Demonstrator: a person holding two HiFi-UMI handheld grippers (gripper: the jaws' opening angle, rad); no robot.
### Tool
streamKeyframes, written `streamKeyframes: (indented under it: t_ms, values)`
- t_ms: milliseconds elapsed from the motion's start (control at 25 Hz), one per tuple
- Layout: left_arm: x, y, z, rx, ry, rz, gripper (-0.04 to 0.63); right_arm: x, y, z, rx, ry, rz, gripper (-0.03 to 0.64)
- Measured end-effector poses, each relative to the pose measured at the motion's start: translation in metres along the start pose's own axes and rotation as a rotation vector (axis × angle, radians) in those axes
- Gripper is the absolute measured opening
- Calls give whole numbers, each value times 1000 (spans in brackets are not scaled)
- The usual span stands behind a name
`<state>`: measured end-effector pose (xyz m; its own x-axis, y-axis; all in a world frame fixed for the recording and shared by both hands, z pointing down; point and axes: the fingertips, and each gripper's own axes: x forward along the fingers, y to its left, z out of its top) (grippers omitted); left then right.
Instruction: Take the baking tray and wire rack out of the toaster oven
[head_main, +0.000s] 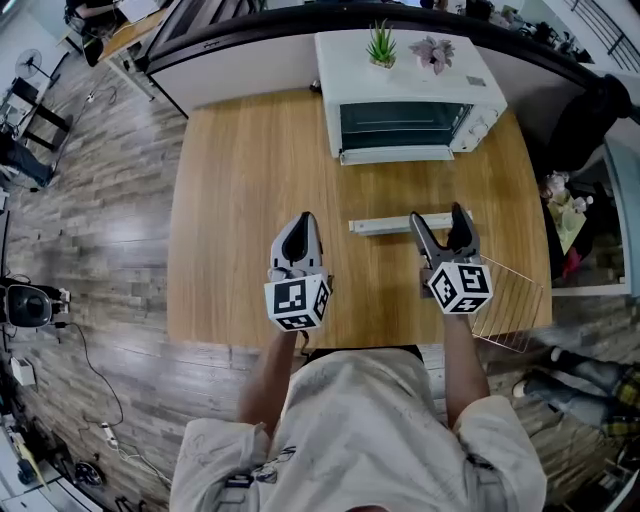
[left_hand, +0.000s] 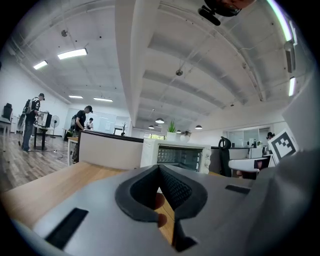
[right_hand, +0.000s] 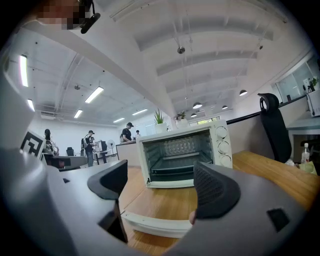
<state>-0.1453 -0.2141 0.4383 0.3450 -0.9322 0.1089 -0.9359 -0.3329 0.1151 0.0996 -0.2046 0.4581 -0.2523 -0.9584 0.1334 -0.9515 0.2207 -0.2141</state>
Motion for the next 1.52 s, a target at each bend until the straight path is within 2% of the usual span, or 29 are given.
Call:
streamKeyframes:
  t_ms: [320, 920, 1080, 1400, 1520]
  values:
    - [20, 1, 0, -12, 12, 30, 14, 31, -11, 3, -37, 42, 34, 425]
    - [49, 4, -15, 3, 70, 82, 14, 126, -25, -16, -206, 174, 130, 425]
    - [53, 4, -21, 6, 93, 94, 15, 152, -29, -23, -297, 218, 134, 425]
    - [54, 13, -32, 7, 131, 126, 14, 202, -41, -46, -546, 358, 79, 419]
    - [53, 18, -35, 8, 143, 139, 14, 216, -46, -54, -659, 400, 64, 374]
